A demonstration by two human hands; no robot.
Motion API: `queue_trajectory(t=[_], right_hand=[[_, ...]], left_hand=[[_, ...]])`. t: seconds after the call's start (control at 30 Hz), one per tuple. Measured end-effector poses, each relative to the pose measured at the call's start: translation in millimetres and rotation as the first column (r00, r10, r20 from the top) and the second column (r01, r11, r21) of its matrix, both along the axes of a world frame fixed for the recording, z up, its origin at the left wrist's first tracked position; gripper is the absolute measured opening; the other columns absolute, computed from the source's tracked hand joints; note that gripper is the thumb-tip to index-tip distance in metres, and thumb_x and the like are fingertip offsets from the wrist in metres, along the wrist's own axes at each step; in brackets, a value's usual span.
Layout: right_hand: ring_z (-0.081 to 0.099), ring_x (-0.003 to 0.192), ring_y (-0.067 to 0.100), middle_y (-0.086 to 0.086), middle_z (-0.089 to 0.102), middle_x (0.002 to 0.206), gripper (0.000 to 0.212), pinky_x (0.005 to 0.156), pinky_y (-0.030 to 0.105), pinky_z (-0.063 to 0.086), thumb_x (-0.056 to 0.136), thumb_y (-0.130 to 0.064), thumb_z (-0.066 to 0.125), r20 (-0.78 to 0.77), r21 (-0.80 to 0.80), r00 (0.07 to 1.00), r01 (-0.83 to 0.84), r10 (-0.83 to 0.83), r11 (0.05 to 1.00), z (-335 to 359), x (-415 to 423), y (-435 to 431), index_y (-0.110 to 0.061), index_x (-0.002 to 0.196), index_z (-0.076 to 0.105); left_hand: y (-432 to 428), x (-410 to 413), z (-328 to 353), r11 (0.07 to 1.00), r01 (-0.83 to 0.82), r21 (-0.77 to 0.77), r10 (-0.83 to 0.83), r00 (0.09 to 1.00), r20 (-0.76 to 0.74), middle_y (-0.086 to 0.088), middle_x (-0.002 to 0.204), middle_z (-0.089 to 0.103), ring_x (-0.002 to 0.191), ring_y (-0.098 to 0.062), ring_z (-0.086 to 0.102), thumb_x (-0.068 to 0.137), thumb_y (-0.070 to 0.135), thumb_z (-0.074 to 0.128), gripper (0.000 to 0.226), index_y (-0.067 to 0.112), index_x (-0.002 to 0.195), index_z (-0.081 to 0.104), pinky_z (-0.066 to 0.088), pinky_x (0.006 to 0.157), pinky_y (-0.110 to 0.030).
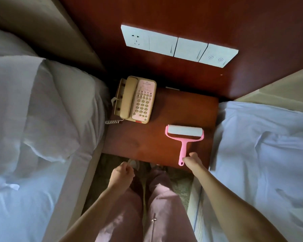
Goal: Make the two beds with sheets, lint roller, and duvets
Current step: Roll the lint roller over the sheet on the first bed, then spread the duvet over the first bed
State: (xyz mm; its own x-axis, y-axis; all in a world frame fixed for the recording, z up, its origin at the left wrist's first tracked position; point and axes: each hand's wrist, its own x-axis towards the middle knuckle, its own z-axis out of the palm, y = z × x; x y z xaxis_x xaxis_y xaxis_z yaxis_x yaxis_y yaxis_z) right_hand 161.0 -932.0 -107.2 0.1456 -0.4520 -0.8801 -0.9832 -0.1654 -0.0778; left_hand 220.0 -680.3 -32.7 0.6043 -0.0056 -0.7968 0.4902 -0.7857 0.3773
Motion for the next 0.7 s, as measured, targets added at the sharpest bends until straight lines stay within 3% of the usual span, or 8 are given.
queue_trajectory(t=[0.13, 0.33, 0.4, 0.5, 0.57, 0.7], right_hand=[[0.056, 0.114, 0.027, 0.012, 0.053, 0.13, 0.035, 0.092, 0.035, 0.05, 0.095, -0.019, 0.049, 0.01, -0.102, 0.97, -0.24, 0.243, 0.965, 38, -2, 25, -0.007, 0.128, 0.048], [0.05, 0.124, 0.025, 0.009, 0.05, 0.136, 0.036, 0.098, 0.034, 0.046, 0.095, -0.006, 0.047, 0.282, -0.077, 0.84, -0.462, 0.463, 0.884, 93, 52, 95, -0.01, 0.13, 0.048], [0.051, 0.123, 0.026, 0.011, 0.052, 0.134, 0.033, 0.097, 0.032, 0.043, 0.094, -0.004, 0.048, 0.378, -0.105, 0.757, -0.537, 0.533, 0.837, 117, 87, 129, -0.008, 0.126, 0.05], [0.052, 0.117, 0.029, 0.014, 0.057, 0.125, 0.028, 0.096, 0.032, 0.039, 0.09, -0.006, 0.053, 0.524, -0.218, 0.567, -0.633, 0.636, 0.743, 154, 145, 186, -0.007, 0.118, 0.057], [0.053, 0.114, 0.029, 0.012, 0.058, 0.123, 0.027, 0.096, 0.034, 0.04, 0.09, -0.008, 0.054, 0.615, -0.292, 0.431, -0.653, 0.66, 0.699, 179, 186, 232, -0.008, 0.116, 0.059], [0.055, 0.104, 0.021, 0.008, 0.058, 0.111, 0.024, 0.082, 0.022, 0.037, 0.094, -0.005, 0.048, 0.814, -0.35, 0.25, -0.509, 0.524, 0.786, 256, 261, 332, -0.006, 0.114, 0.06]], left_hand=[[30, -5, 24, 0.995, -0.095, 0.033, 0.093, 0.994, 0.06, 0.0, 0.07, 0.066, 0.063, -0.019, 0.061, 0.089, 0.01, 0.048, 0.02, 0.017, 0.071, 0.055, 0.052, 0.064, -0.034], [104, -7, 62, 0.952, -0.306, 0.011, 0.3, 0.939, 0.169, -0.005, 0.07, 0.063, 0.068, -0.028, 0.061, 0.087, 0.005, 0.046, 0.022, 0.016, 0.068, 0.051, 0.054, 0.068, -0.042], [134, -2, 81, 0.917, -0.398, -0.009, 0.39, 0.893, 0.226, -0.007, 0.073, 0.063, 0.072, -0.029, 0.062, 0.086, 0.007, 0.047, 0.022, 0.017, 0.067, 0.051, 0.053, 0.067, -0.04], [189, 8, 109, 0.874, -0.485, -0.014, 0.465, 0.828, 0.313, -0.004, 0.075, 0.061, 0.069, -0.018, 0.056, 0.088, 0.008, 0.047, 0.022, 0.018, 0.069, 0.05, 0.044, 0.06, -0.027], [233, 18, 123, 0.833, -0.548, -0.073, 0.536, 0.769, 0.348, -0.007, 0.084, 0.066, 0.079, -0.024, 0.062, 0.09, 0.01, 0.047, 0.017, 0.016, 0.076, 0.055, 0.051, 0.071, -0.035], [333, 50, 150, 0.773, -0.618, -0.147, 0.609, 0.656, 0.445, -0.007, 0.084, 0.069, 0.079, -0.026, 0.065, 0.088, 0.006, 0.046, 0.017, 0.015, 0.075, 0.055, 0.052, 0.075, -0.038]])
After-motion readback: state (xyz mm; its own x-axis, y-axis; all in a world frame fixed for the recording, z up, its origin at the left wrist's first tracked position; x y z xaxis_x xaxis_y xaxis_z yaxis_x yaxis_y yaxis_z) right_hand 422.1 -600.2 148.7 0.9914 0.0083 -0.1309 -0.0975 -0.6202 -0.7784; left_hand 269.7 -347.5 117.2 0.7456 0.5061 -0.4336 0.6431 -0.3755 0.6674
